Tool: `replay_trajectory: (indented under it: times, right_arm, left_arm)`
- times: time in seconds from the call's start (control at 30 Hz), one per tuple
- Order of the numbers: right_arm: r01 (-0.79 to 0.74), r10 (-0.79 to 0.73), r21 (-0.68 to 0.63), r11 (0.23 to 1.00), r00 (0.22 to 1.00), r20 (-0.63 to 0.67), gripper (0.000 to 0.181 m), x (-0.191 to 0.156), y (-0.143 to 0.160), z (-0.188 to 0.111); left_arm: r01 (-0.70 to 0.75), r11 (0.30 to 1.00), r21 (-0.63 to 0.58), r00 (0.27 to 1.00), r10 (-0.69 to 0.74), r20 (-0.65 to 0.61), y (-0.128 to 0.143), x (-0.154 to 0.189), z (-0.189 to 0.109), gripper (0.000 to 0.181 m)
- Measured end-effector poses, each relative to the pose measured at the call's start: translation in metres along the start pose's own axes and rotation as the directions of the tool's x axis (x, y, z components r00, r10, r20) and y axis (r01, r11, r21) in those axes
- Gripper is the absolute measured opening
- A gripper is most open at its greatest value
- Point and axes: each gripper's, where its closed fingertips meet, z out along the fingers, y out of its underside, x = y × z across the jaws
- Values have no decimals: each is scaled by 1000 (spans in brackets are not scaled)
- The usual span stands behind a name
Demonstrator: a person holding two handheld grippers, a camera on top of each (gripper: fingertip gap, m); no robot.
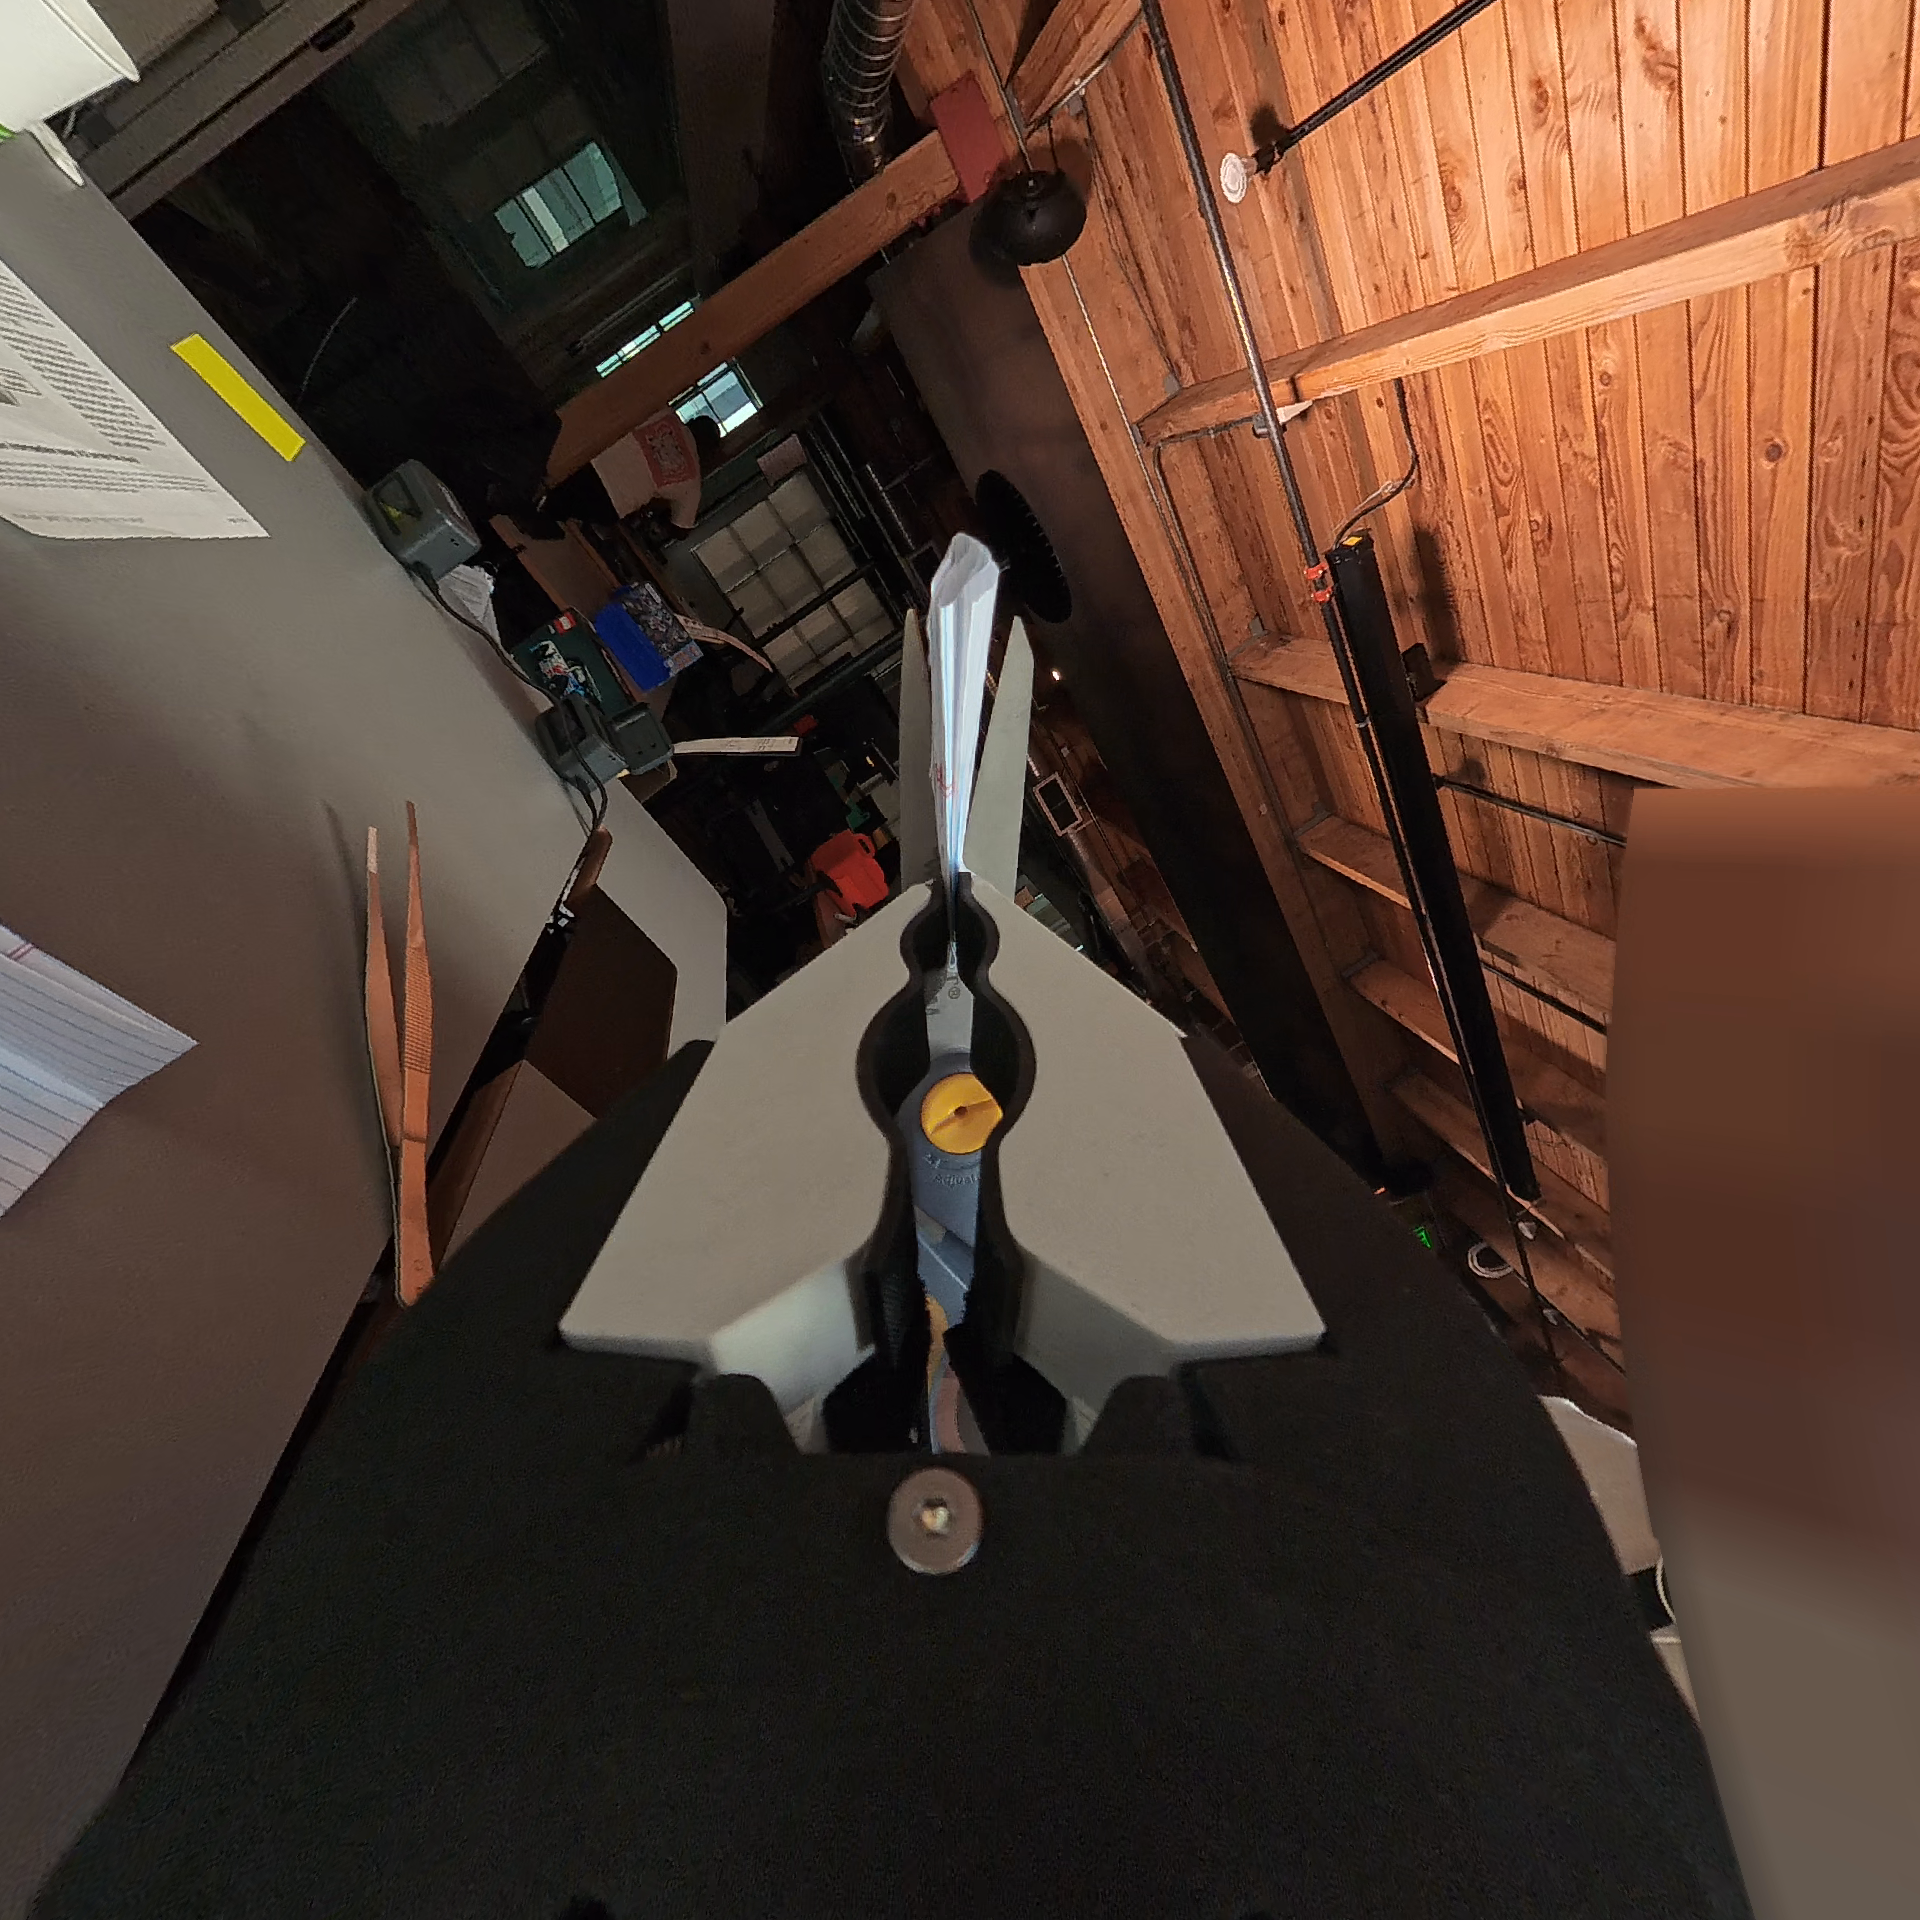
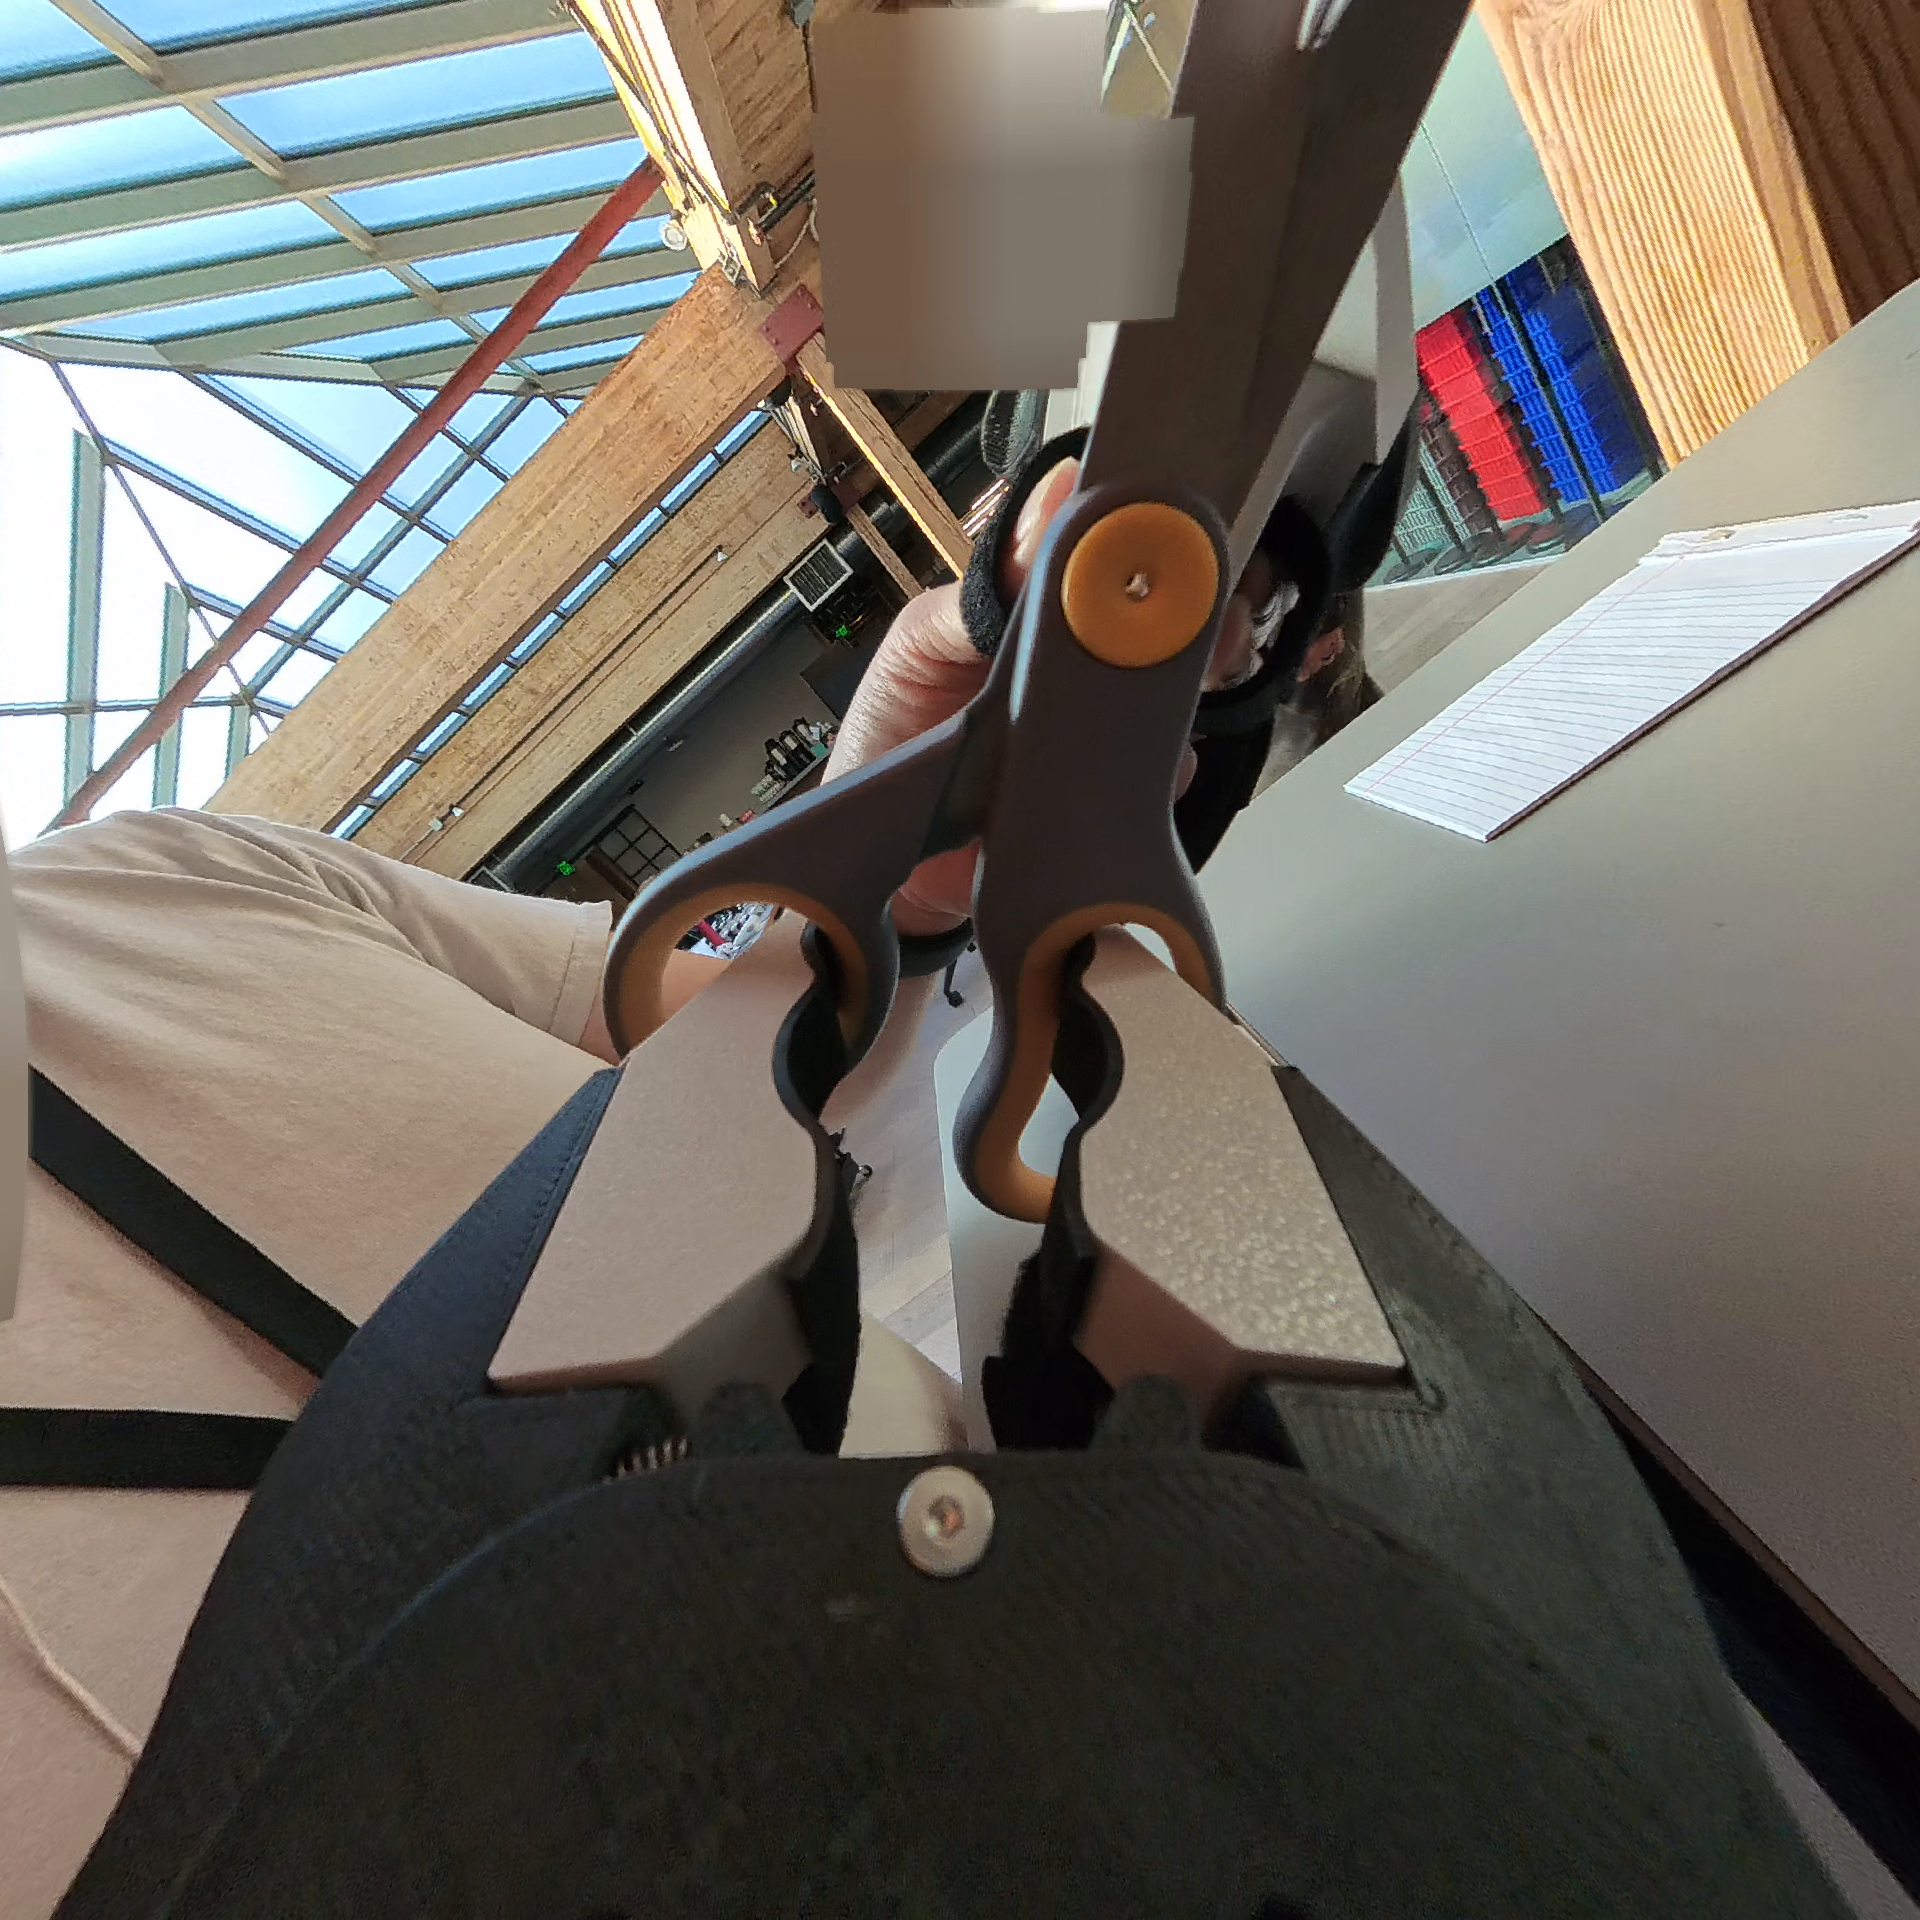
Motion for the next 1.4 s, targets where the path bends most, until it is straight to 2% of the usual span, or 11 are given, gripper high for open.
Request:
replay_trajectory:
  times: [0.2,0.33,0.43,0.57,0.67,0.7,0.77,1.13,1.2,1.27,1.4]
  right_arm:
    - [4,-4,-7,1000,1000,3,30,0,2,0]
    - [-1,3,-33,999,998,63,30,-11,4,-5]
    - [21,-16,-98,995,998,53,31,-13,10,-14]
    - [2,13,-169,986,996,88,31,-22,15,-22]
    - [22,6,-265,964,994,105,31,-28,28,-27]
    - [24,5,-273,962,994,105,31,-29,29,-28]
    - [28,3,-253,967,992,124,31,-34,23,-31]
    - [-23,41,-133,991,990,134,32,-30,11,-17]
    - [-8,20,-108,994,994,110,31,-27,8,-19]
    - [-6,11,-55,998,995,98,31,-26,-1,-23]
    - [36,-34,-64,997,999,29,32,-15,-2,-25]
  left_arm:
    - [4,1000,13,1000,-4,-4,1,-1,0,0]
    - [-13,999,-33,997,11,-73,3,11,1,0]
    - [-27,999,-35,996,24,-80,-6,17,-4,29]
    - [-113,988,-109,993,109,-44,-9,19,-2,20]
    - [-116,983,-140,992,108,-58,-9,23,1,19]
    - [-113,984,-137,992,103,-73,-11,25,0,12]
    - [-119,985,-127,991,109,-79,-12,27,-2,4]
    - [-145,986,79,989,145,2,-26,20,-9,3]
    - [-148,986,81,989,149,-11,-27,23,-12,11]
    - [-148,986,82,989,147,22,-25,18,-18,39]
    - [-117,991,59,993,118,-17,-3,18,-12,32]
